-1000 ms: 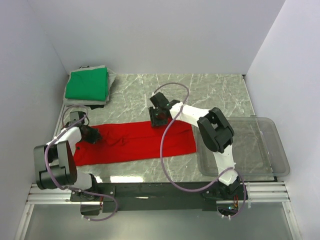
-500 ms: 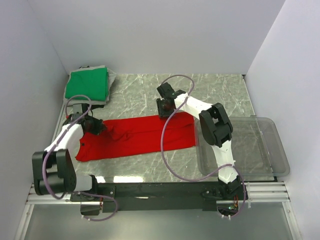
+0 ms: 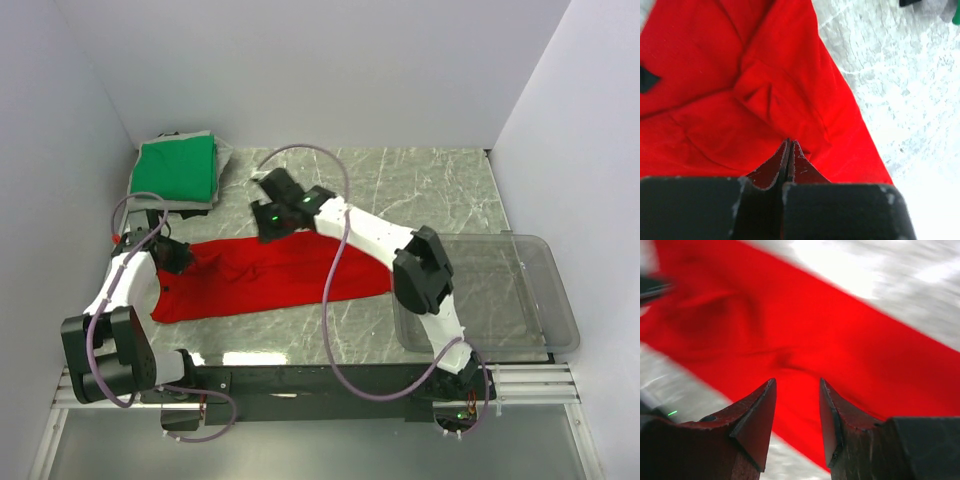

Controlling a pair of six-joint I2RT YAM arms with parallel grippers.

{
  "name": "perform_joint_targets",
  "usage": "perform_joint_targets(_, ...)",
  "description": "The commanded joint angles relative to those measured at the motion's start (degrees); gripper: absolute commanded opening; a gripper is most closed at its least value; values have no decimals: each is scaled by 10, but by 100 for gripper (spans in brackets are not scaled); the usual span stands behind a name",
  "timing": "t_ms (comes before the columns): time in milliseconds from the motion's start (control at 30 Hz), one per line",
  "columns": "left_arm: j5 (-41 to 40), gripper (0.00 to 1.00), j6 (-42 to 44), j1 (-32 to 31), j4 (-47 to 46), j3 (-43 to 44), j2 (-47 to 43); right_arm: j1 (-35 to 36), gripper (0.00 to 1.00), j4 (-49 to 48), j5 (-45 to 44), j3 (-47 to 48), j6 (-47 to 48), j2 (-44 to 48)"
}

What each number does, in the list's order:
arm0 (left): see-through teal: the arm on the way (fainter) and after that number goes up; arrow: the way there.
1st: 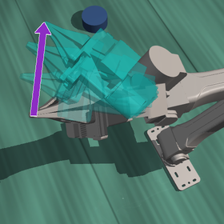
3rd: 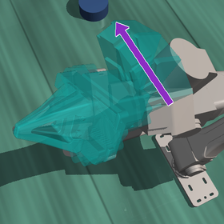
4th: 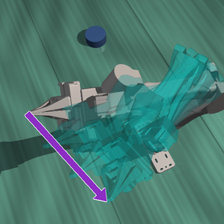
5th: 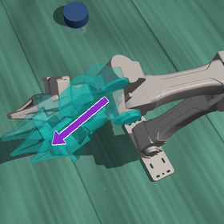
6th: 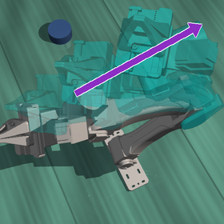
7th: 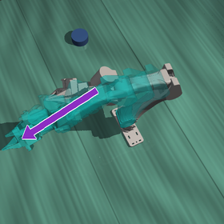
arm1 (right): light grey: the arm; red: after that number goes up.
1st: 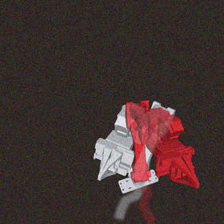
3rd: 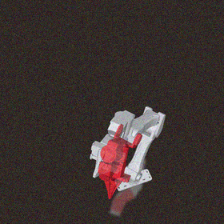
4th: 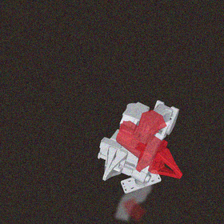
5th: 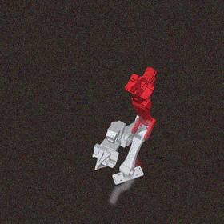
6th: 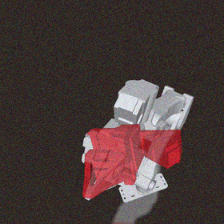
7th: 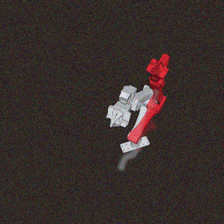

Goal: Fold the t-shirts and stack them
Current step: Fold the tshirt

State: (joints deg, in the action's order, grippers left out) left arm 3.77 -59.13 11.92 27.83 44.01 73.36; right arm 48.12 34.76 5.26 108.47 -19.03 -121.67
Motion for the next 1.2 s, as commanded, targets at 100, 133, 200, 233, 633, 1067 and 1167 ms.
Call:
perform_joint_targets(100,-10,0,51,11,-13,7,9,58,47,-15,25,67,4,-48)
perform_joint_targets(133,-7,0,53,12,-15,7,12,60,46,-17,28,75,1,-64)
perform_joint_targets(200,-2,0,61,11,-18,4,15,66,46,-20,40,89,-2,-86)
perform_joint_targets(233,0,0,64,11,-19,2,17,69,46,-22,41,93,-1,-92)
perform_joint_targets(633,8,0,94,12,-16,6,28,100,47,-33,39,134,-6,-151)
perform_joint_targets(1067,17,0,104,12,-20,7,38,125,47,-28,28,160,-7,-178)
perform_joint_targets(1167,19,0,107,12,-19,6,39,126,47,-25,19,176,-2,-196)
